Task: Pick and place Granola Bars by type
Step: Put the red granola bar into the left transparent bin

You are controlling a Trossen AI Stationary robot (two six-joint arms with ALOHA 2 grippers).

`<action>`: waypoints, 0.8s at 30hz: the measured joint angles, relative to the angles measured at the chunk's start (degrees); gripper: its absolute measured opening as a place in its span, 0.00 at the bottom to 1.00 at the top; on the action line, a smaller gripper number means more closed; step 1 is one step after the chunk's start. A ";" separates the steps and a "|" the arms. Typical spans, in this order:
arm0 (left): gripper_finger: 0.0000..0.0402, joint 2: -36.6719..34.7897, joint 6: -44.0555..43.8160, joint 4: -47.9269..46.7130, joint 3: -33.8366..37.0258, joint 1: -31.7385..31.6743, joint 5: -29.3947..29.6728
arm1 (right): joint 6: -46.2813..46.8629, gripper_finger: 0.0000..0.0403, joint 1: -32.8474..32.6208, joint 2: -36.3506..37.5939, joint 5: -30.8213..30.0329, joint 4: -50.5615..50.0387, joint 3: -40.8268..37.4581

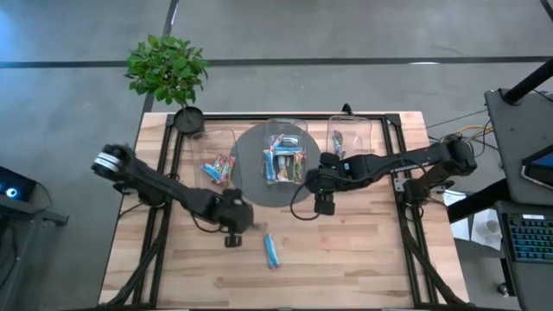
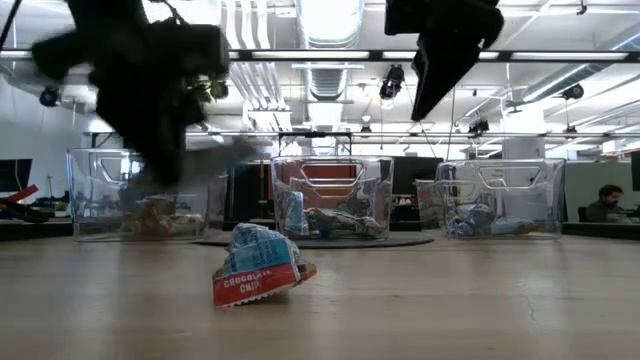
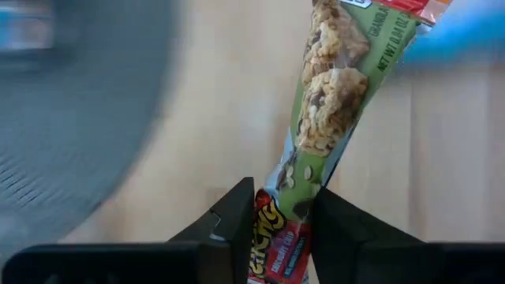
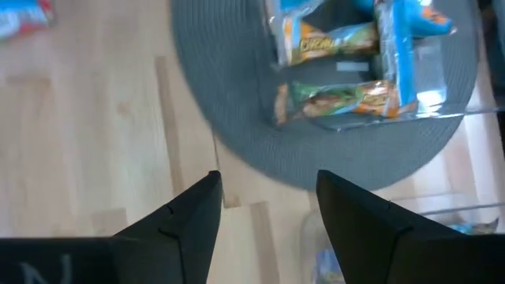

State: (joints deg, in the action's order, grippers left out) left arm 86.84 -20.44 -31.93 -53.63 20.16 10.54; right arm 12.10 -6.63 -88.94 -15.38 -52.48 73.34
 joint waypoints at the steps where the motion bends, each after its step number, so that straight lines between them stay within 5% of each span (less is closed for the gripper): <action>1: 0.21 -2.37 -4.51 -0.61 -0.13 0.04 2.31 | 0.33 0.49 0.14 0.08 -0.16 0.64 0.04; 6: 0.21 -15.65 -30.75 -6.58 -0.78 0.30 26.07 | 2.86 0.47 1.18 0.93 -2.24 3.23 0.11; 9: 0.20 -23.64 -52.14 -17.91 -0.85 0.14 41.03 | 5.16 0.46 2.20 1.44 -2.85 5.08 0.12; 11: 0.20 -27.95 -66.97 -28.02 -0.24 -0.68 45.74 | 6.26 0.46 2.89 1.62 -2.83 5.62 0.13; 15: 0.20 -33.08 -81.58 -40.43 3.04 -4.13 42.33 | 7.41 0.45 3.96 1.63 -2.81 6.46 0.13; 19: 0.20 -35.33 -78.10 -35.49 8.72 -7.09 35.67 | 7.35 0.45 3.95 1.63 -2.81 7.44 0.13; 24: 0.24 -35.29 -73.16 -26.87 15.04 -9.47 34.02 | 7.43 0.45 3.91 1.63 -2.77 8.53 0.13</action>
State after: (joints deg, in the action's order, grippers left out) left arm 51.55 -93.60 -58.80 -38.59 10.69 44.57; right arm 19.53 -2.72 -87.31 -18.15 -43.94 73.47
